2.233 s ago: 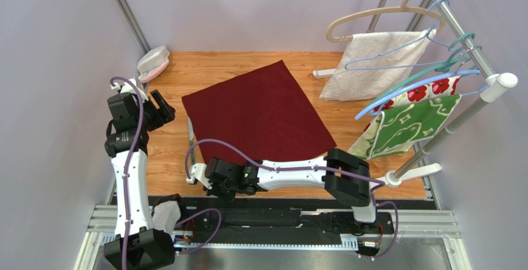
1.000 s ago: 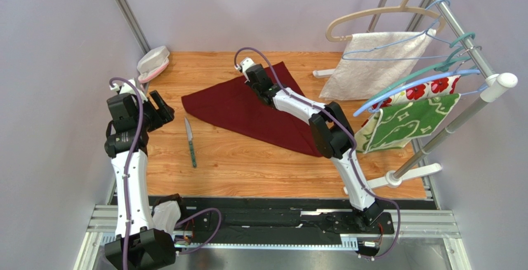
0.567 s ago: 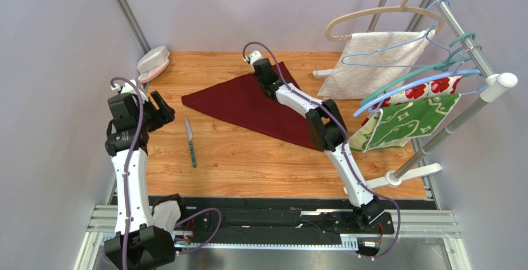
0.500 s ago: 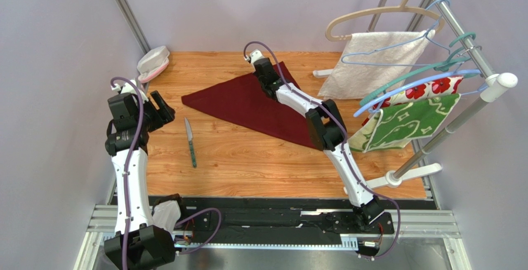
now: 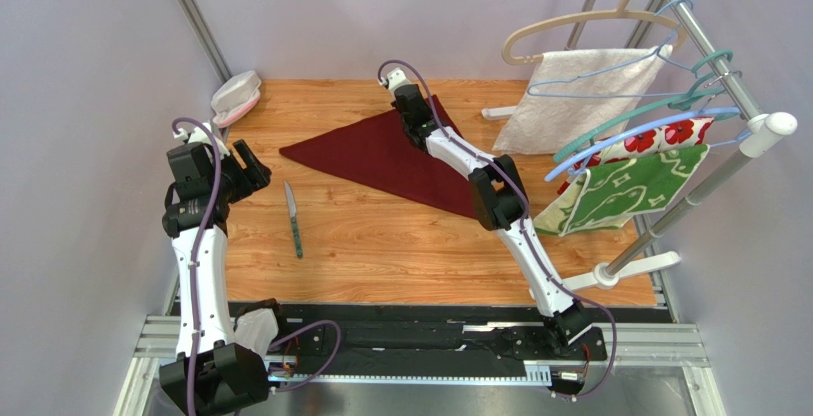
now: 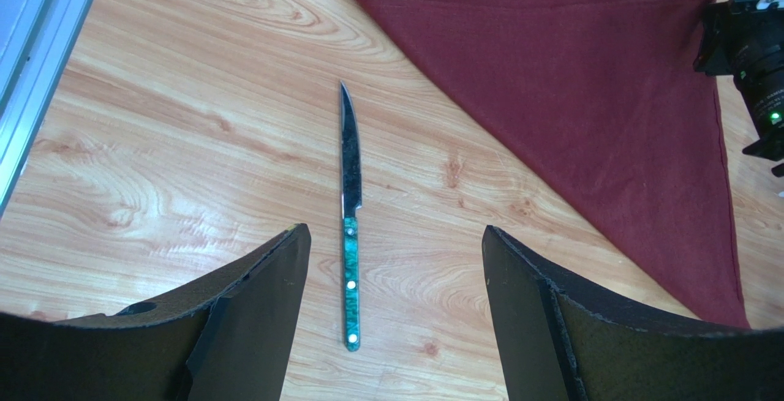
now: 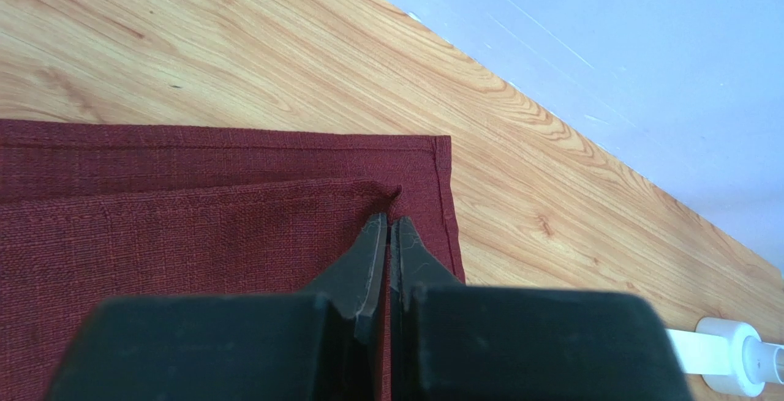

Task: Fold the napkin, place the utensils inside, and roll it up
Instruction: Fold the napkin

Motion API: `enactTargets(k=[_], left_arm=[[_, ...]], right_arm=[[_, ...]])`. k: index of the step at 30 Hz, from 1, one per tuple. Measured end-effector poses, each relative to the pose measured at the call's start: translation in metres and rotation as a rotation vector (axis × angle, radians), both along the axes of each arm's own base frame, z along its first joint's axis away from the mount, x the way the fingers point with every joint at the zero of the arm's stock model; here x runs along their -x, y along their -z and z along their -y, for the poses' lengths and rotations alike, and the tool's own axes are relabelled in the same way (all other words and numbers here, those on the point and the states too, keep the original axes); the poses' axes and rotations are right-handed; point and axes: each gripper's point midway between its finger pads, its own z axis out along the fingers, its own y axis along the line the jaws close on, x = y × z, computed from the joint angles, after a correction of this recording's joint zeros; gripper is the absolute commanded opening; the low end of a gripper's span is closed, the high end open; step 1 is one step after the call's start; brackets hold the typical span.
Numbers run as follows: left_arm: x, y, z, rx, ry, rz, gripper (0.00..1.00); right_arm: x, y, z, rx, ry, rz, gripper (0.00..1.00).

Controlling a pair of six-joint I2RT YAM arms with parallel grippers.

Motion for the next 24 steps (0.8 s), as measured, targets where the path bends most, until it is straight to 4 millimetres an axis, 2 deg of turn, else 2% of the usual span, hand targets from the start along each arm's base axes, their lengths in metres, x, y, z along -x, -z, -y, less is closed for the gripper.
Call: enactTargets(k=[8, 24], left_arm=[[0.000, 0.000, 0.000, 0.001, 0.001, -0.001, 0.78], [0.000, 0.001, 0.001, 0.003, 0.003, -0.002, 0.78]], right_arm=[[-0.010, 0.012, 0.010, 0.002, 0.018, 0.003, 0.00], [-0.030, -0.006, 0.020, -0.031, 0.041, 0.084, 0.00]])
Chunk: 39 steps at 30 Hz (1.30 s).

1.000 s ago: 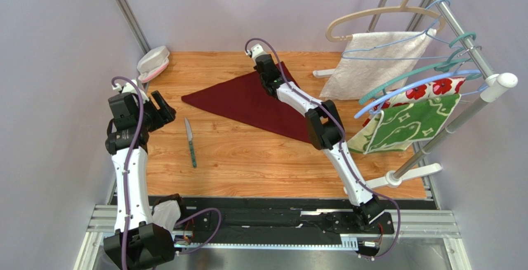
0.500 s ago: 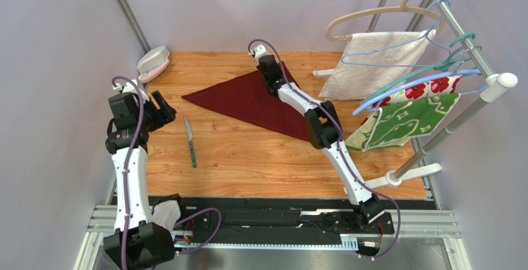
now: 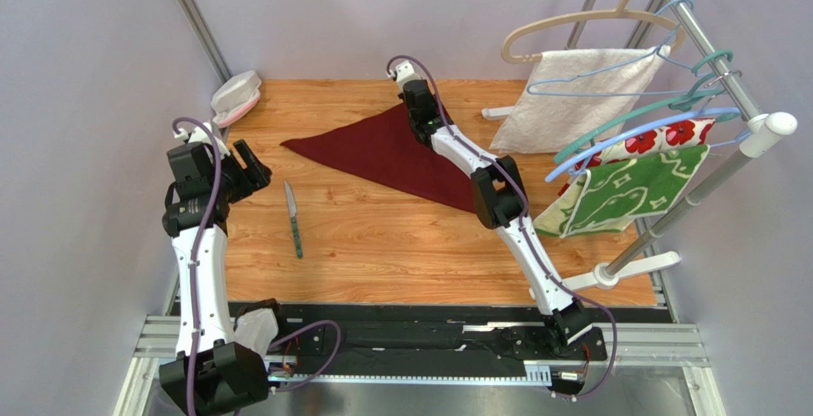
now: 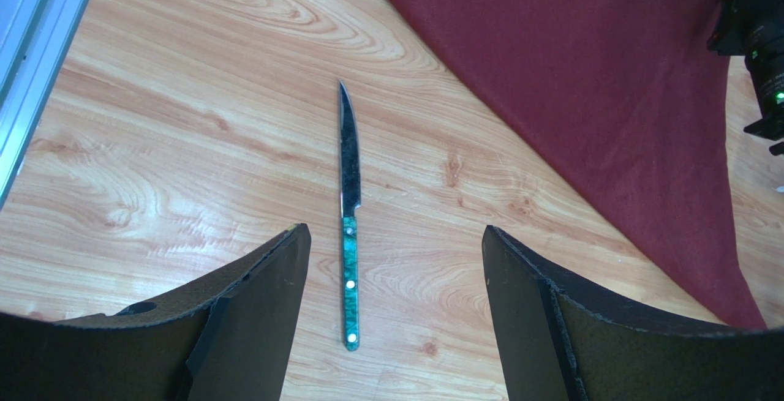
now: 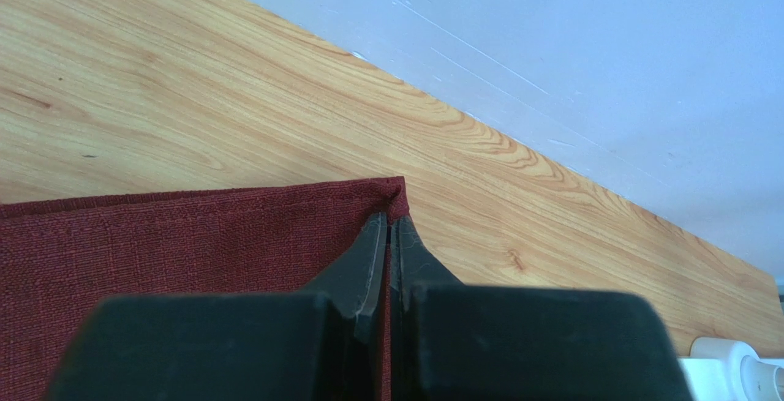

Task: Fold the napkin, place the utensils inside, and roll it up
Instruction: Fold the napkin, then grab a utensil with the right arm

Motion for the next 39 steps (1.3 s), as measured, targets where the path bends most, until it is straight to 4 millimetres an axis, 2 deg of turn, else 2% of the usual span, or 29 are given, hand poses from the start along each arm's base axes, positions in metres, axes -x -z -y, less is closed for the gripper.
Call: enactTargets(k=[3, 4, 5, 6, 7, 9, 12, 16, 19, 21, 26, 27, 29, 30, 33, 35, 36, 39], left_arm=[[0.000, 0.001, 0.000, 0.001, 0.000, -0.002, 0.78], [0.000, 0.001, 0.000, 0.001, 0.000, -0.002, 0.78], [0.000, 0.001, 0.000, 0.001, 0.000, -0.003, 0.78], [0.000, 0.001, 0.000, 0.001, 0.000, -0.003, 0.78], [0.000, 0.001, 0.000, 0.001, 0.000, -0.003, 0.78], [0.000, 0.001, 0.000, 0.001, 0.000, -0.003, 0.78], [0.000, 0.001, 0.000, 0.002, 0.002, -0.002, 0.78], [0.000, 0.001, 0.000, 0.003, 0.003, -0.002, 0.78], [0.000, 0.001, 0.000, 0.002, 0.003, -0.002, 0.78], [0.000, 0.001, 0.000, 0.002, 0.002, -0.002, 0.78], [0.000, 0.001, -0.002, -0.005, -0.008, -0.004, 0.76], [0.000, 0.001, -0.003, -0.010, -0.015, -0.007, 0.76], [0.001, 0.002, -0.006, -0.019, -0.028, -0.010, 0.76], [0.001, 0.002, -0.008, -0.024, -0.035, -0.012, 0.76], [0.002, 0.003, -0.012, -0.039, -0.057, -0.017, 0.76], [0.003, 0.002, -0.015, -0.050, -0.072, -0.017, 0.77], [0.003, 0.002, -0.017, -0.055, -0.079, -0.016, 0.77], [0.007, -0.005, -0.024, -0.088, -0.120, 0.001, 0.78]], right_arm=[[-0.001, 0.004, 0.000, 0.007, -0.002, 0.000, 0.02], [-0.001, 0.005, 0.000, 0.009, -0.002, 0.000, 0.11], [-0.001, 0.006, 0.000, 0.012, -0.003, 0.000, 0.24], [-0.001, 0.008, 0.000, 0.016, -0.005, -0.001, 0.55], [-0.001, 0.008, 0.000, 0.022, -0.006, -0.002, 0.70], [-0.001, 0.008, 0.000, 0.026, -0.007, 0.000, 0.86], [-0.002, 0.010, 0.000, 0.035, -0.014, 0.013, 0.89], [0.012, 0.026, 0.000, 0.062, -0.034, -0.026, 0.90], [0.022, 0.020, -0.004, 0.051, -0.062, -0.038, 0.89], [0.031, 0.007, -0.010, 0.034, -0.087, -0.045, 0.85], [0.071, -0.057, -0.040, -0.084, -0.175, -0.039, 0.74], [0.086, -0.078, -0.050, -0.150, -0.211, -0.052, 0.72], [0.111, -0.103, -0.077, -0.254, -0.282, -0.074, 0.69], [0.130, -0.116, -0.093, -0.332, -0.332, -0.099, 0.68], [0.185, -0.133, -0.130, -0.526, -0.440, -0.201, 0.63], [0.232, -0.128, -0.164, -0.653, -0.506, -0.323, 0.61], [0.245, -0.125, -0.176, -0.670, -0.526, -0.353, 0.62], [0.304, -0.088, -0.223, -0.699, -0.568, -0.526, 0.58]])
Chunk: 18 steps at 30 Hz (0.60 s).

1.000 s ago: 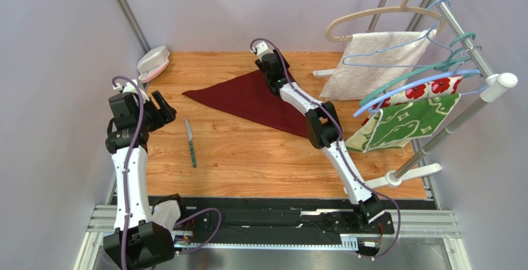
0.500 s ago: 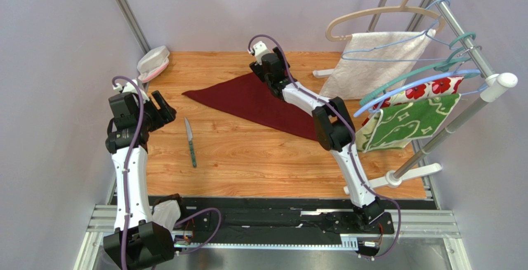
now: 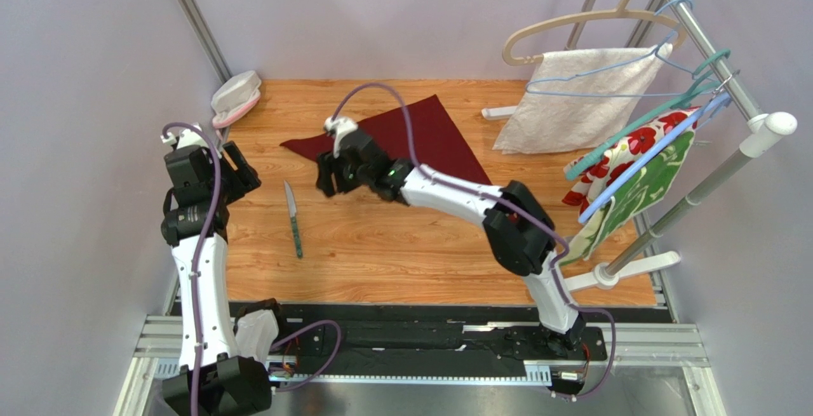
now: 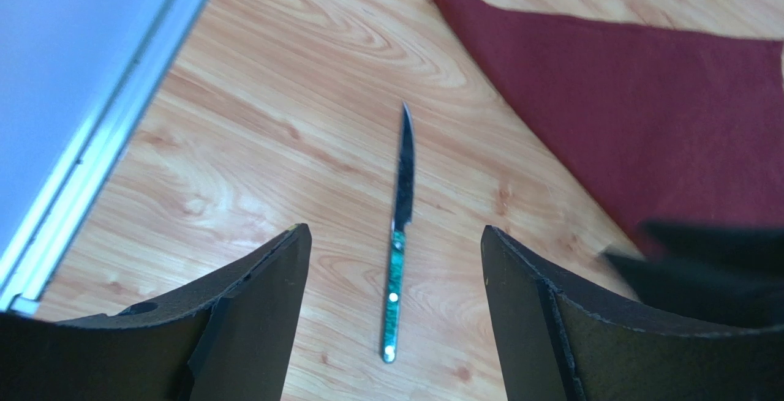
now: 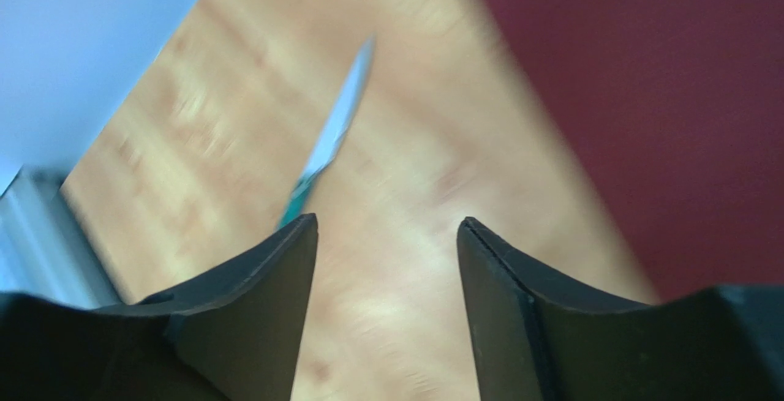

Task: Fold the napkin, place the utensils inside, and roll it up
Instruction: Grab a utensil with the right arm

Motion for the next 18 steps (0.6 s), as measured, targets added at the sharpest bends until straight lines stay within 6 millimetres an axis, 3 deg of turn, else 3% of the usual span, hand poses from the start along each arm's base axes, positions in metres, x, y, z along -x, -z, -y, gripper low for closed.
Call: enactTargets(k=[4, 7, 10, 18], left_arm=[[0.011, -0.014, -0.010, -0.056, -0.063, 0.047, 0.79], [0.021, -0.026, -0.014, -0.091, -0.102, 0.092, 0.79], [0.026, -0.034, -0.016, -0.110, -0.121, 0.122, 0.79], [0.023, -0.031, -0.011, -0.091, -0.093, 0.115, 0.79]], right_arm=[[0.079, 0.066, -0.044, 0.064, -0.110, -0.188, 0.57], [0.113, 0.101, -0.060, 0.125, -0.142, -0.263, 0.56], [0.125, 0.118, -0.074, 0.156, -0.138, -0.296, 0.54], [0.126, 0.136, -0.093, 0.205, -0.057, -0.266, 0.54]])
